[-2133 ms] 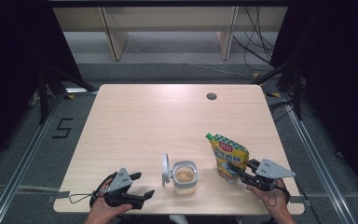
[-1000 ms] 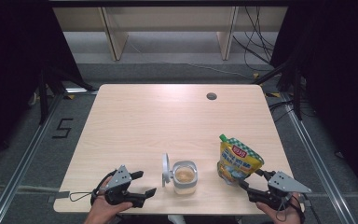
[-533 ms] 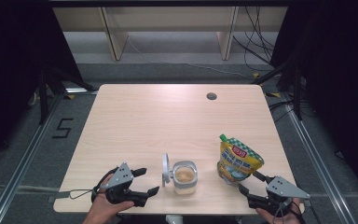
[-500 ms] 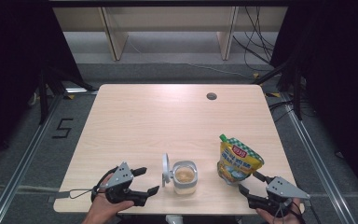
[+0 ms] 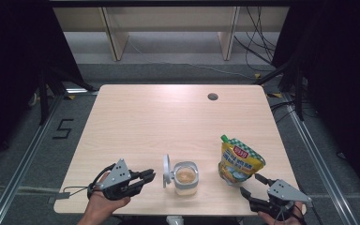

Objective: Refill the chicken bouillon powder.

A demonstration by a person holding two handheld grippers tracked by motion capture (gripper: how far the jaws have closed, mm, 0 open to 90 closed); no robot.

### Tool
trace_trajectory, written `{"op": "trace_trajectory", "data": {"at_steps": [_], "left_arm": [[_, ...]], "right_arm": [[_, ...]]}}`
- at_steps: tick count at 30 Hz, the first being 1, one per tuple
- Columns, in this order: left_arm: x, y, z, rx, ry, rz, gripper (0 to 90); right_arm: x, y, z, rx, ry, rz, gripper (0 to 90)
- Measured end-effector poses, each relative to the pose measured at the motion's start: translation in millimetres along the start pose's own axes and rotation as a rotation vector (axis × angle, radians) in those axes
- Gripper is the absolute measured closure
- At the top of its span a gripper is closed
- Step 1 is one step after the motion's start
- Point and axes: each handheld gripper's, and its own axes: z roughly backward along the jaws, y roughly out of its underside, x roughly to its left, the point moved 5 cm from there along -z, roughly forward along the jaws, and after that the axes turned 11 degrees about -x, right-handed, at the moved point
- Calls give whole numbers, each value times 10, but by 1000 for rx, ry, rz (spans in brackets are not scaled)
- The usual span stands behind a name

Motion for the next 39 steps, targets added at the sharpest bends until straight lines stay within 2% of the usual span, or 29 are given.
{"op": "trace_trajectory", "data": {"at_steps": [1,2,4,7,9,11,12,14,16,17,18,19,21,23,24,26,27,28,29,30,32,33,36,39], "left_arm": [[5,-13,-3,-3,-1,-17,843],[3,-17,-6,0,-1,-19,862],[6,-26,-14,1,2,-32,878],[-18,-20,-35,1,2,-4,888],[-19,-25,-44,6,7,-27,889],[-32,-28,-51,8,8,-27,889],[-37,-30,-52,8,7,-25,889],[-46,-31,-56,6,5,-13,889],[-31,-45,-57,4,15,-36,889],[-34,-52,-60,1,19,-35,889],[-51,-58,-64,-3,10,-14,889],[-52,-70,-64,3,15,-31,889],[-79,-90,-80,5,20,-28,891],[-107,-109,-112,2,37,-34,891],[-122,-118,-127,8,38,-36,891],[-143,-123,-146,13,37,-26,891],[-140,-130,-162,7,49,-42,891],[-151,-128,-165,14,37,-27,891],[-141,-134,-170,17,46,-45,891],[-140,-137,-174,17,44,-45,891],[-144,-144,-186,15,42,-42,891],[-144,-147,-192,14,48,-44,891],[-149,-158,-210,17,45,-44,891],[-173,-167,-248,18,47,-41,891]], "right_arm": [[-6,5,4,8,7,3,287],[-25,5,3,6,11,27,287],[-32,10,-3,3,7,31,287],[-34,4,3,2,14,31,287],[-42,6,8,4,16,33,288],[-39,9,7,3,13,28,287],[-27,10,13,12,15,11,288],[-50,6,5,2,14,49,288],[-38,1,3,2,16,35,288],[-37,1,2,1,15,36,288],[-34,0,0,-1,13,32,288],[-35,2,1,0,11,30,288],[-27,10,7,5,12,13,288],[-33,9,10,3,11,14,288],[-43,7,9,-1,13,27,288],[-35,5,18,8,16,22,288],[-34,5,19,9,15,21,288],[-33,5,17,8,15,22,288],[-48,8,13,9,9,47,289],[-59,4,6,-1,13,59,289],[-46,6,8,4,13,37,289],[-42,12,8,10,0,37,289],[-39,12,8,8,5,28,289],[-48,8,13,7,14,45,289]]}}
